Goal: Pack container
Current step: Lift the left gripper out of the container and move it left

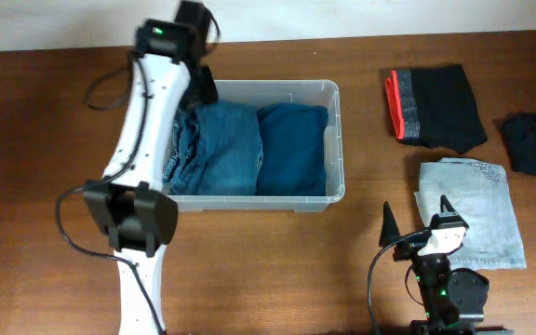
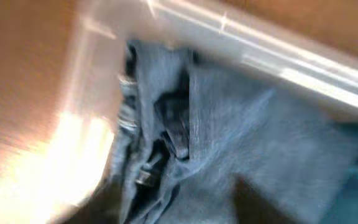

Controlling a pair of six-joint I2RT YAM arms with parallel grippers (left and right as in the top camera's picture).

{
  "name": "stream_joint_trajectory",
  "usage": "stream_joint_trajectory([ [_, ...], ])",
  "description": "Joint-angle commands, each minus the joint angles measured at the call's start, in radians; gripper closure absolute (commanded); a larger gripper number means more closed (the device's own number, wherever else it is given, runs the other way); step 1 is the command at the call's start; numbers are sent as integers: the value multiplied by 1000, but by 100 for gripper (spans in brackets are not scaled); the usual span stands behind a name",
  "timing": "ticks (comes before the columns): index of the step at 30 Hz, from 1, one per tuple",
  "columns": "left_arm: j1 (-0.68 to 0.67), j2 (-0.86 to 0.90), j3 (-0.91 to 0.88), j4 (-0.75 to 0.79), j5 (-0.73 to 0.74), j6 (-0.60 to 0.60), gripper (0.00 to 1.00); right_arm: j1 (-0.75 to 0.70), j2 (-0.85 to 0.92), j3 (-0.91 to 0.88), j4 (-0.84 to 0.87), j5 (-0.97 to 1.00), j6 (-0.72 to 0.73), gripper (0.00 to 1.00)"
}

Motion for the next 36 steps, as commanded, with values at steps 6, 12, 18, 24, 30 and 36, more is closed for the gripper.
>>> stream_joint_trajectory([
  [6,115,-94,208,-89,-83,89,1,-6,-9,-5,-5,-6,-2,1],
  [12,260,-120,201,-134,-83,49,1,-6,-9,-5,-5,-6,-2,1],
  [18,360,-120,177,-131,-28,49,1,-6,-9,-5,-5,-6,-2,1],
  [24,448,-120,177,-134,-49,49,0,-6,-9,-5,-5,-6,-2,1],
  [30,504,-120,177,-134,-48,49,1,-6,-9,-5,-5,-6,-2,2],
  [36,510,-120,177,-134,-48,49,1,-6,-9,-5,1,-32,18,2],
])
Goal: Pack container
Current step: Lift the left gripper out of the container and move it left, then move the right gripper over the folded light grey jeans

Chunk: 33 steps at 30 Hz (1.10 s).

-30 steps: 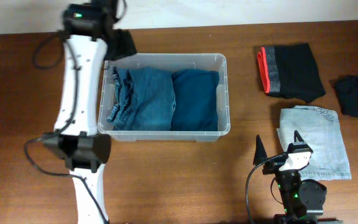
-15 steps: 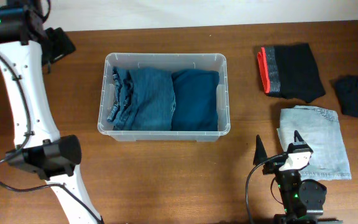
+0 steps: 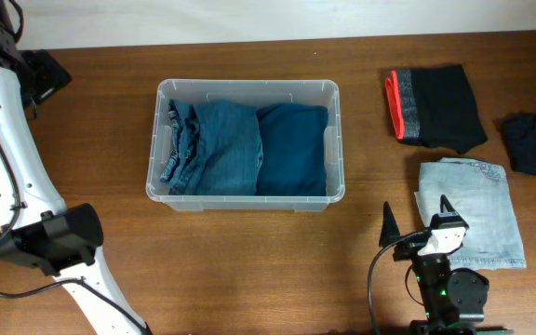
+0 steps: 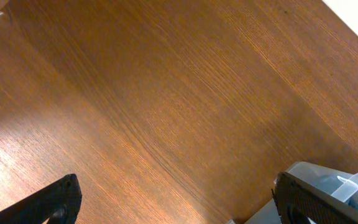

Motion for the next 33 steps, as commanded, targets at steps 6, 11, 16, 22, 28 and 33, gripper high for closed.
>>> stream_joint_trajectory([
  [6,-1,-16,-6,-3,-4,-8,1,-6,-8,-5,18,-147,166,1],
  [11,-1,-16,-6,-3,-4,-8,1,-6,-8,-5,56,-203,265,2],
  [16,-1,-16,-6,-3,-4,-8,1,-6,-8,11,207,-364,275,1],
  [22,-1,-16,-6,-3,-4,-8,1,-6,5,163,154,-290,274,2],
  [28,-1,-16,-6,-3,-4,-8,1,-6,133,441,-149,-56,192,1],
  [33,-1,-16,-6,-3,-4,-8,1,-6,362,744,-518,219,180,2],
])
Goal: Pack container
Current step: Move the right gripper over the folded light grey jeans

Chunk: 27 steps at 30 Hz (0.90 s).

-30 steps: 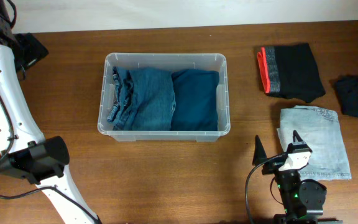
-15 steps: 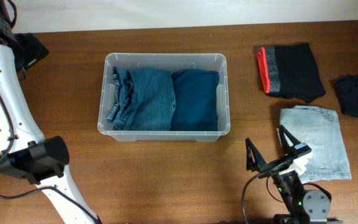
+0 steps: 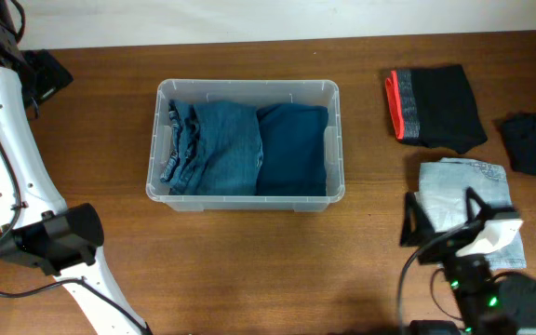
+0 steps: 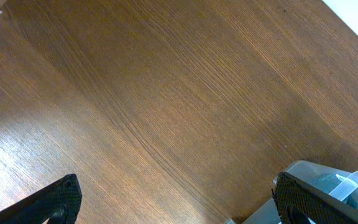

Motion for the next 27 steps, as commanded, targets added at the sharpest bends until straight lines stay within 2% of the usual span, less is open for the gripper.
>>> stream_joint_trajectory([
  [1,1,-16,-6,-1,-4,-5,1,-6,151,184,-154,247,-26,1],
  [5,1,-16,-6,-1,-4,-5,0,-6,333,359,-336,249,-25,2],
  [10,1,-16,-6,-1,-4,-5,0,-6,470,476,-417,179,-24,2],
  [18,1,-16,-6,-1,-4,-5,1,-19,560,486,-470,227,21,2],
  [27,1,-16,-6,-1,-4,-5,1,-204,721,485,-487,225,21,2],
])
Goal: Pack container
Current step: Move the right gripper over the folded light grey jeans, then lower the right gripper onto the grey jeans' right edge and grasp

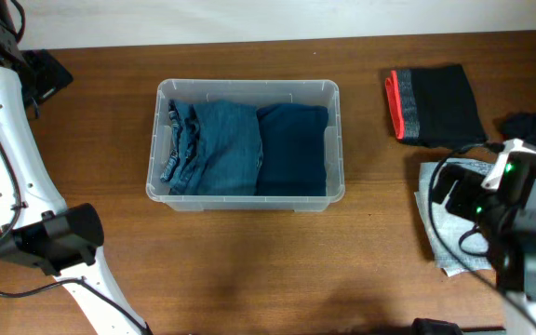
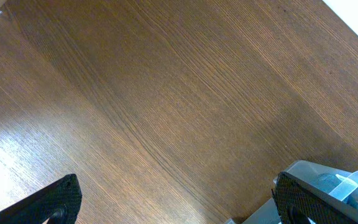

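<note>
A clear plastic container stands mid-table and holds two folded blue denim garments side by side. At the right lies a folded pale-blue pair of jeans, mostly covered by my right arm, whose gripper hangs over it; its fingers do not show clearly. A black garment with a red band lies behind the jeans, and a second black garment sits at the far right. My left gripper is at the back-left corner, open and empty over bare wood.
The wooden table runs to a pale wall at the back. A corner of the container shows at the lower right of the left wrist view. My left arm's white links stand along the table's left side.
My right arm has moved from the table's front edge back over the pale-blue jeans, and now covers most of them. The left arm and the container's contents have not moved.
My left gripper was first down in the container's left end over the denim. Then it stood open at the back-left corner, where it has stayed. My right arm stood at the front, beside the pale jeans, then shifted right, and now hangs over them.
</note>
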Controlling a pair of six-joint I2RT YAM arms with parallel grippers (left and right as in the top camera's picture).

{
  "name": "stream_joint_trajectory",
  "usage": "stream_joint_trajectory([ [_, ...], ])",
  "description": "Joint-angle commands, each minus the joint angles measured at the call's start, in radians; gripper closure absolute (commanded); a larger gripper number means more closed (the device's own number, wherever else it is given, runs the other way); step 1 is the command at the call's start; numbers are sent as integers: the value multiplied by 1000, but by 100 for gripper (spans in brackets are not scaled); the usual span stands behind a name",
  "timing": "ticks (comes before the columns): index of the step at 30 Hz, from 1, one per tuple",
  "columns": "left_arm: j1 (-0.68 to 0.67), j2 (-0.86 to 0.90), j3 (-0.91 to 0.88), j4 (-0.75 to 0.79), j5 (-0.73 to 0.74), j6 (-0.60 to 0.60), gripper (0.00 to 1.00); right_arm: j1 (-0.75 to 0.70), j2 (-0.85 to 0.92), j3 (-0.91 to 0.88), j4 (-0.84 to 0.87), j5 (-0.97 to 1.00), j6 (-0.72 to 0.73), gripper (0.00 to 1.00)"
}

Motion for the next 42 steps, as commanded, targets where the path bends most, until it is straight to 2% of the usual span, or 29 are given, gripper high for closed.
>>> stream_joint_trajectory([
  [1,1,-16,-6,-1,-4,-5,1,-73,69,21,-3,19,14,2],
  [7,1,-16,-6,0,-4,-5,1,-124,240,21,-32,0,14,2],
  [13,1,-16,-6,-1,-4,-5,1,-124,361,21,9,-164,14,2],
  [20,1,-16,-6,-1,-4,-5,1,-205,375,21,127,-77,60,1],
  [21,1,-16,-6,-1,-4,-5,1,-234,377,21,128,-76,60,5],
  [23,1,-16,-6,-1,-4,-5,1,-286,381,21,122,-79,60,21],
  [28,1,-16,-6,-1,-4,-5,1,-375,420,18,93,-85,59,69],
  [30,1,-16,-6,-1,-4,-5,1,-379,452,16,91,-90,59,79],
  [35,1,-16,-6,0,-4,-5,1,-378,562,17,116,-89,60,95],
  [42,1,-16,-6,-1,-4,-5,1,-378,711,17,168,-85,59,96],
])
